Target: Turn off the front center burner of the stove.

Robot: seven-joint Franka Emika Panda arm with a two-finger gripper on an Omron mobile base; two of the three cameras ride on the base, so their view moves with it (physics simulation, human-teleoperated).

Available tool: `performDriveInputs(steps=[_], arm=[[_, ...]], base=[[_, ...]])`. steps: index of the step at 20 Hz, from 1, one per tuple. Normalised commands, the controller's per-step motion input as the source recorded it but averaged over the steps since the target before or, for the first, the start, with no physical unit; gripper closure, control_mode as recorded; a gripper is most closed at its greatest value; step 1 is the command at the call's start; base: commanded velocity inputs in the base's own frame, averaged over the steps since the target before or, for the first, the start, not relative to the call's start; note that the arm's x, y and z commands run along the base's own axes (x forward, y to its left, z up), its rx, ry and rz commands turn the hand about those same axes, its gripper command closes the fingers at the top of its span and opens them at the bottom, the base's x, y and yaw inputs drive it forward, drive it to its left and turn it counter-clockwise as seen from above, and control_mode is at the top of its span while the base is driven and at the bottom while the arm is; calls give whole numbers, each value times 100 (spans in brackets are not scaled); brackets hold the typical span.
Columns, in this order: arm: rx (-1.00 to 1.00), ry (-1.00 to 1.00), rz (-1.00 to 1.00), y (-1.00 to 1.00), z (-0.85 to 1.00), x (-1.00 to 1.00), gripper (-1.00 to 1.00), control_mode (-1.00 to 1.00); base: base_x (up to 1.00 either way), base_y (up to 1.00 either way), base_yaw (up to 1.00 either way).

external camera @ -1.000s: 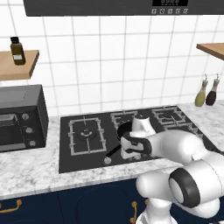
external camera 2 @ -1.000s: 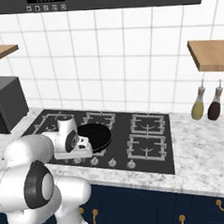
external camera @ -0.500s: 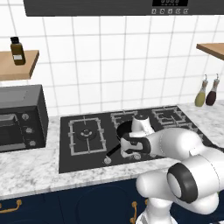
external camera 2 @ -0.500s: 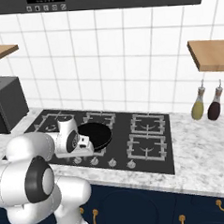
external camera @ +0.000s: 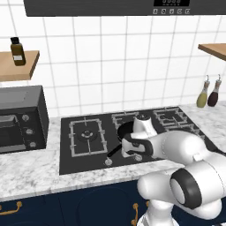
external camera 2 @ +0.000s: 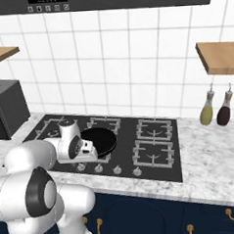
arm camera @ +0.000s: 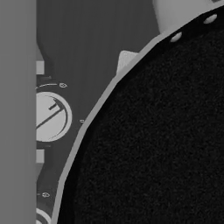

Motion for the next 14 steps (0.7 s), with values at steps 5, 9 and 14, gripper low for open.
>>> performDriveInputs(steps=[5, 9, 14], arm=[[4, -7, -11, -5, -1, -52, 100, -100], [16, -13, -40, -29, 0, -96, 100, -100], [17, -10, -53, -27, 0, -99, 100, -100]], base=[[0, 0, 0], [0, 0, 0], [0, 0, 0]])
